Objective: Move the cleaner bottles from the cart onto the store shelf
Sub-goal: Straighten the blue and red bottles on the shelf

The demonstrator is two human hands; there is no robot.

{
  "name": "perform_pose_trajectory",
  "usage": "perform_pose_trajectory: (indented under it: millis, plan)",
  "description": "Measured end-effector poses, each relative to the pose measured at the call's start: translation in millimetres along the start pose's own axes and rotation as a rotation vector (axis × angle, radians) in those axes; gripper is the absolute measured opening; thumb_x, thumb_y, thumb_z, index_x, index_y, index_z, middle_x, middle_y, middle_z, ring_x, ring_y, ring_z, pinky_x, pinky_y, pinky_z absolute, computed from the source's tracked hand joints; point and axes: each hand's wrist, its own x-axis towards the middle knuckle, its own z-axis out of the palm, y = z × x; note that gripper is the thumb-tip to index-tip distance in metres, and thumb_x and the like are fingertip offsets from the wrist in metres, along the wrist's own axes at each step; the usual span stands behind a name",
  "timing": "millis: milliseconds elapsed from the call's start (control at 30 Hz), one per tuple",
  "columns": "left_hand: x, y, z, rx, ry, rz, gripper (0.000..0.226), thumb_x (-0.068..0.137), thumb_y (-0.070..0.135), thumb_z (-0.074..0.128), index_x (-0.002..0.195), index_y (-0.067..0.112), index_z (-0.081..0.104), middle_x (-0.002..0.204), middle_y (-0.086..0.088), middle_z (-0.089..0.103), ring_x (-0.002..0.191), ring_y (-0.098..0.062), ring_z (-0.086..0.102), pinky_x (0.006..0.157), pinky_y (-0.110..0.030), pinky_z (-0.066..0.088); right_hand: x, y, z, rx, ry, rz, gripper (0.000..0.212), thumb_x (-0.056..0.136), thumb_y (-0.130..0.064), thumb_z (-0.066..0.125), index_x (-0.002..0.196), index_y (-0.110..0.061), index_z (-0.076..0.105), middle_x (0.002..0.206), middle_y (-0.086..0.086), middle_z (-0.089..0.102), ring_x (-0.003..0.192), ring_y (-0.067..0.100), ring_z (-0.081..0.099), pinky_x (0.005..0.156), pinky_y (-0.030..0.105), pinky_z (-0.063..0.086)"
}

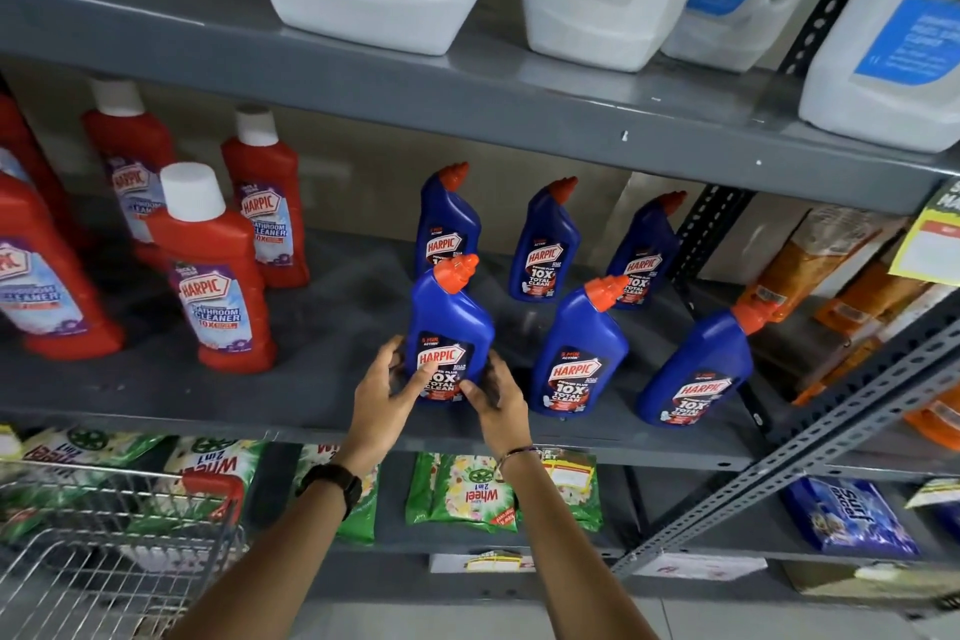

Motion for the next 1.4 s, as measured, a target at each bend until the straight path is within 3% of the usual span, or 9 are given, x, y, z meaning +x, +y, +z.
perform_pose_trajectory:
  millis: [133, 233, 300, 433, 633, 767, 933, 1067, 1400]
  plan:
    - [-15, 1, -2, -0.124, 0.088, 0.028, 0.054, 0.084, 0.017, 0.062, 0.133, 0.023, 0.038, 0.131, 0.005, 0.047, 0.116, -0.002, 0.049, 0.087, -0.014, 0.045, -26, 6, 16, 0.133, 0.276, -0.007, 0.040, 0.084, -0.003, 0.061, 0.119, -0.019, 0.050, 0.116, 0.002, 0.061, 0.107, 0.012, 0.059, 0.082, 0.011, 0.050]
    - [-25, -1, -25, -0.116, 0.268, 0.152, 0.041, 0.085, 0.010, 0.060, 0.122, 0.024, 0.046, 0.127, -0.001, 0.053, 0.116, -0.005, 0.053, 0.089, -0.012, 0.047, -60, 13, 41, -0.011, 0.412, -0.091, 0.034, 0.083, -0.006, 0.061, 0.095, -0.037, 0.053, 0.095, -0.001, 0.065, 0.088, 0.012, 0.063, 0.075, 0.029, 0.056]
    - [-23, 2, -53, -0.081, 0.431, 0.256, 0.032, 0.086, 0.006, 0.059, 0.113, 0.021, 0.049, 0.122, -0.010, 0.056, 0.107, -0.006, 0.057, 0.089, -0.012, 0.047, -69, 7, 64, -0.073, 0.314, -0.156, 0.034, 0.083, -0.006, 0.060, 0.091, -0.038, 0.052, 0.085, -0.001, 0.065, 0.076, 0.010, 0.062, 0.069, 0.039, 0.056]
    - [1, 2, -131, 0.131, 0.700, 0.361, 0.033, 0.085, 0.007, 0.060, 0.113, 0.020, 0.048, 0.112, -0.012, 0.048, 0.103, -0.014, 0.049, 0.087, -0.013, 0.040, -44, -31, 122, -0.080, -0.125, -0.120, 0.034, 0.083, -0.015, 0.062, 0.111, -0.029, 0.050, 0.099, -0.002, 0.059, 0.089, 0.015, 0.060, 0.078, 0.030, 0.052]
    - [39, -6, -203, 0.244, 0.346, 0.159, 0.066, 0.087, 0.032, 0.057, 0.141, 0.012, 0.025, 0.147, -0.013, 0.033, 0.132, -0.019, 0.034, 0.110, -0.039, 0.030, 20, -68, 186, -0.180, -0.324, 0.001, 0.072, 0.078, -0.013, 0.070, 0.137, -0.006, 0.029, 0.137, 0.017, 0.046, 0.123, 0.028, 0.048, 0.104, 0.041, 0.041]
    - [53, -6, -215, 0.213, 0.096, 0.097, 0.045, 0.091, 0.020, 0.051, 0.134, 0.014, 0.037, 0.133, -0.007, 0.052, 0.123, -0.023, 0.051, 0.105, -0.040, 0.040, 36, -66, 206, -0.299, -0.417, -0.021, 0.062, 0.081, -0.010, 0.066, 0.134, -0.002, 0.034, 0.134, 0.020, 0.051, 0.122, 0.033, 0.051, 0.105, 0.048, 0.039]
    - [51, -2, -226, 0.089, 0.012, 0.063, 0.046, 0.082, 0.042, 0.057, 0.124, 0.027, 0.046, 0.120, 0.001, 0.063, 0.108, -0.001, 0.060, 0.088, -0.014, 0.049, 32, -62, 216, -0.322, -0.335, -0.078, 0.050, 0.081, -0.012, 0.065, 0.126, -0.003, 0.044, 0.123, 0.020, 0.061, 0.113, 0.033, 0.058, 0.099, 0.048, 0.043]
    - [45, 0, -240, 0.080, -0.016, 0.026, 0.050, 0.075, 0.049, 0.059, 0.121, 0.031, 0.048, 0.117, 0.003, 0.065, 0.106, -0.005, 0.062, 0.090, -0.022, 0.051, 19, -61, 219, -0.324, -0.320, -0.112, 0.046, 0.082, -0.013, 0.066, 0.123, -0.002, 0.047, 0.120, 0.019, 0.063, 0.109, 0.031, 0.060, 0.097, 0.044, 0.046]
    - [28, 4, -245, 0.021, -0.024, 0.028, 0.042, 0.075, 0.048, 0.061, 0.114, 0.041, 0.049, 0.111, 0.012, 0.065, 0.102, -0.001, 0.062, 0.083, -0.014, 0.052, 0, -59, 221, -0.297, -0.335, -0.100, 0.044, 0.085, -0.014, 0.061, 0.125, -0.005, 0.046, 0.124, 0.017, 0.060, 0.113, 0.030, 0.057, 0.101, 0.046, 0.044]
